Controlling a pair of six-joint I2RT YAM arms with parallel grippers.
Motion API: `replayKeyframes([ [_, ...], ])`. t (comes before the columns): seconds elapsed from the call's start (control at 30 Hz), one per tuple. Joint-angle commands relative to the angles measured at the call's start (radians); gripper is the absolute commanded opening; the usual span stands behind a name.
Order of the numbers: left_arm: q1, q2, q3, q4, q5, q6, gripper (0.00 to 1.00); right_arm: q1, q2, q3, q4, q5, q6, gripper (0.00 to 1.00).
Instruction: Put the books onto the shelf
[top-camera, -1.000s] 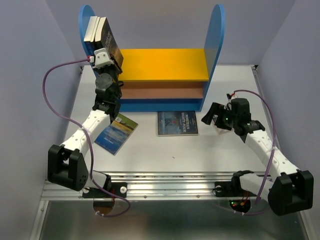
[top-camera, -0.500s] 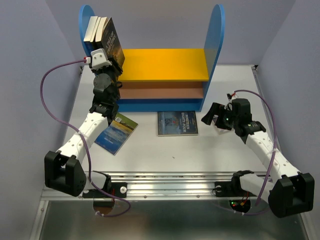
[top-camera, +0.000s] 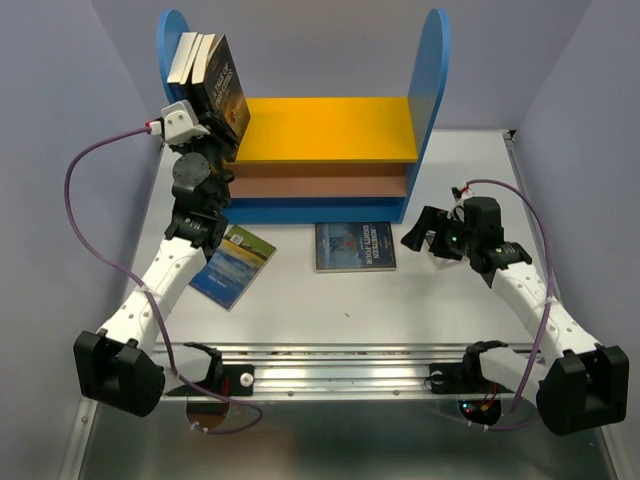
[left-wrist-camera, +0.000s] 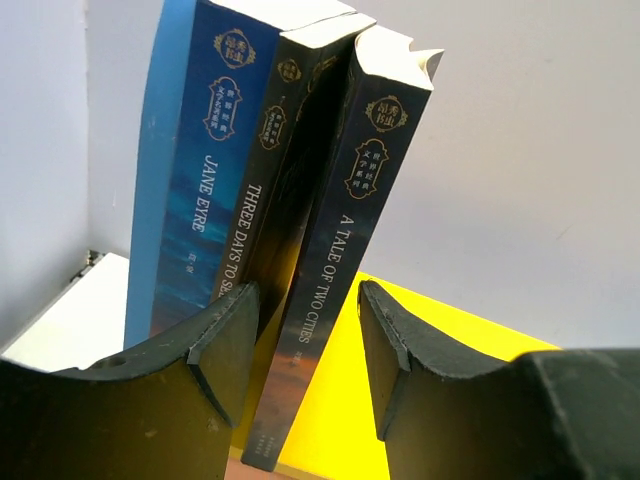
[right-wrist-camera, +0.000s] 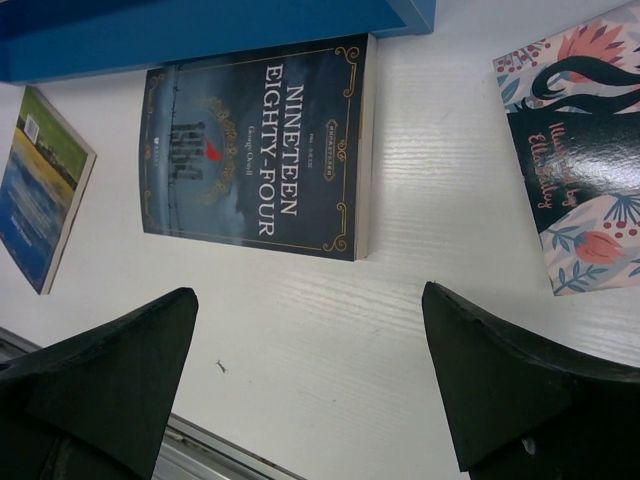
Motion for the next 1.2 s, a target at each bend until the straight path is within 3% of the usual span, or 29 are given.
replayKeyframes([
  [0.0, 0.011, -0.061, -0.001, 0.000, -0.058, -0.022, 0.56, 0.009, -0.018, 0.004, 0.014, -0.025, -0.020, 1.00],
  [0.43, -0.001, -0.273, -0.069, -0.104, 0.095, -0.178, 0.57, 0.009, -0.026, -0.002, 0.015, -0.074, -0.031, 1.00],
  [0.5, -0.003, -0.293, -0.064, -0.113, 0.157, -0.192, 0.52, 0.009, -0.029, -0.004, 0.015, -0.080, -0.032, 1.00],
  [0.6, -0.029, -0.288, -0.038, -0.135, 0.185, -0.207, 0.29, 0.009, -0.034, -0.007, 0.018, -0.082, -0.032, 1.00],
  [0.63, -0.040, -0.267, -0.027, -0.144, 0.192, -0.209, 0.09, 0.009, -0.034, -0.007, 0.020, -0.078, -0.032, 1.00],
  [0.67, -0.054, -0.253, -0.003, -0.146, 0.190, -0.201, 0.01, 0.009, -0.034, -0.007, 0.020, -0.077, -0.032, 1.00],
  [0.87, -0.238, -0.071, 0.152, -0.184, -0.012, -0.073, 0.00, 0.009, -0.031, -0.007, 0.018, -0.071, -0.032, 1.00],
  [1.17, -0.229, 0.238, 0.422, -0.297, -0.189, -0.017, 0.00, 0.009, -0.029, -0.008, 0.020, -0.048, -0.031, 1.00],
])
